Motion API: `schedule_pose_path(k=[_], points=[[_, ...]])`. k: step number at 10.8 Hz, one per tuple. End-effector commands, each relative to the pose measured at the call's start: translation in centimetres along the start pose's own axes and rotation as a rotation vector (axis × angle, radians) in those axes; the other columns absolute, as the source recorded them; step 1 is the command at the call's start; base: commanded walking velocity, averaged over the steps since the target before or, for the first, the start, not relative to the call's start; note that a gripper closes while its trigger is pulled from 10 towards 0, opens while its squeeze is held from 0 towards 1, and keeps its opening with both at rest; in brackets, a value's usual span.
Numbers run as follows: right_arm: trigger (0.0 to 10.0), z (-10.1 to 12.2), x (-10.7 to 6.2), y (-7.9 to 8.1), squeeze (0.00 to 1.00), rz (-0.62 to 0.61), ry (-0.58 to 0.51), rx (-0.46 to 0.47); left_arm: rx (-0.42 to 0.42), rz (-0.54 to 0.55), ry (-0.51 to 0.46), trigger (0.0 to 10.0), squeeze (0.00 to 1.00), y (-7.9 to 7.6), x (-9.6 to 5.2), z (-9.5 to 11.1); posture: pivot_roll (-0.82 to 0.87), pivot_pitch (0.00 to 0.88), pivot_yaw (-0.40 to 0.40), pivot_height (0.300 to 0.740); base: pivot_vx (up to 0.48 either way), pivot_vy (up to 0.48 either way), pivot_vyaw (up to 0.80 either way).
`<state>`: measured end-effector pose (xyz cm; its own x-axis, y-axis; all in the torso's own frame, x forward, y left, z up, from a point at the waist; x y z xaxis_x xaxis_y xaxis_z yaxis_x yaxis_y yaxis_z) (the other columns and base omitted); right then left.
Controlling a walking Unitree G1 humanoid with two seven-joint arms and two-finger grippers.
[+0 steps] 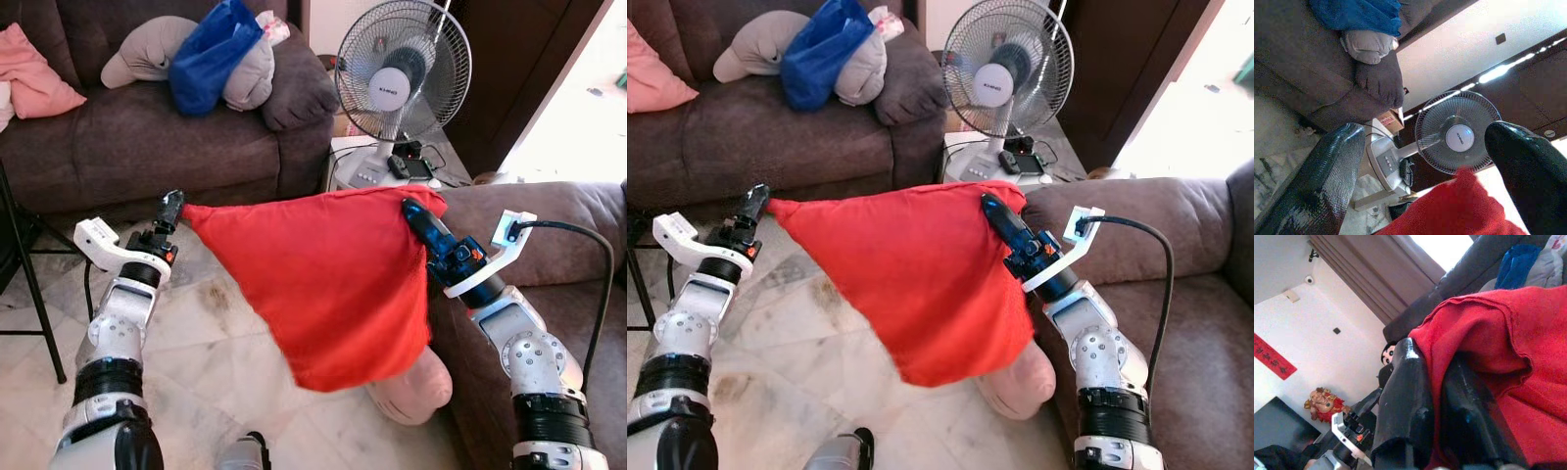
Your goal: Move the pillow to the sofa from floor
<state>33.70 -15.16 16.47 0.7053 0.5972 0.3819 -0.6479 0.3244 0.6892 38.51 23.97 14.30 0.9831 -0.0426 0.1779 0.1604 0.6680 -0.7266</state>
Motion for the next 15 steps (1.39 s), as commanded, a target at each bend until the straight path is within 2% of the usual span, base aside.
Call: schedule_pose_path(k=[1, 4, 9, 13, 14, 15], points=[[10.0, 2.7, 1.3, 3.0, 0.0, 0.143, -0.069, -0.083, 0.011, -0.009, 0.017, 10.0, 0.0, 0.0, 0.2, -0.2, 0.11, 0.085, -0.075, 0.74, 0.0, 0.0, 0.0], [10.0, 2.7, 1.2, 3.1, 0.0, 0.141, -0.066, -0.085, 0.02, -0.04, 0.046, 10.0, 0.0, -0.4, 1.0, -0.5, 0.11, 0.085, -0.075, 0.74, 0.0, 0.0, 0.0], [10.0, 2.7, 1.2, 3.2, 0.0, 0.145, -0.066, -0.086, -0.045, 0.004, 0.088, 10.0, 0.0, 0.5, 1.1, -2.0, 0.1, 0.08, -0.075, 0.74, 0.0, 0.0, 0.0], [10.0, 2.7, 1.2, 3.4, 0.0, 0.15, -0.064, -0.09, -0.149, -0.08, 0.134, 10.0, 0.0, -1.4, 2.2, -3.6, 0.09, 0.078, -0.076, 0.74, 0.0, 0.0, 0.0], [10.0, 2.8, 1.2, 3.4, 0.0, 0.15, -0.064, -0.091, -0.13, -0.07, 0.158, 10.0, 0.0, -1.5, 2.4, -4.0, 0.08, 0.079, -0.075, 0.74, 0.0, 0.0, 0.0], [10.0, 2.8, 1.2, 3.5, 0.0, 0.149, -0.065, -0.094, -0.092, -0.073, 0.201, 4.5, 0.0, -1.6, 2.4, -4.6, 0.08, 0.081, -0.071, 0.74, 0.0, 0.0, 0.0]])
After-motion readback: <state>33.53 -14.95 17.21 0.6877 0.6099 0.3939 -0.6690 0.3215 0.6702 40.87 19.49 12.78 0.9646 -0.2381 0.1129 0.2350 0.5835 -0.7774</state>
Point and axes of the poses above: a point about 5 cm out from each wrist's last joint towards the gripper, its own x axis pointing out of the wrist towards the gripper, its own z axis along the axis of the wrist's last joint, y = z × x, the point moved 4 cm from there along x, pointing out of the wrist towards the gripper, and after that the axes turned 6 degrees about x, right-handed, at the moved point
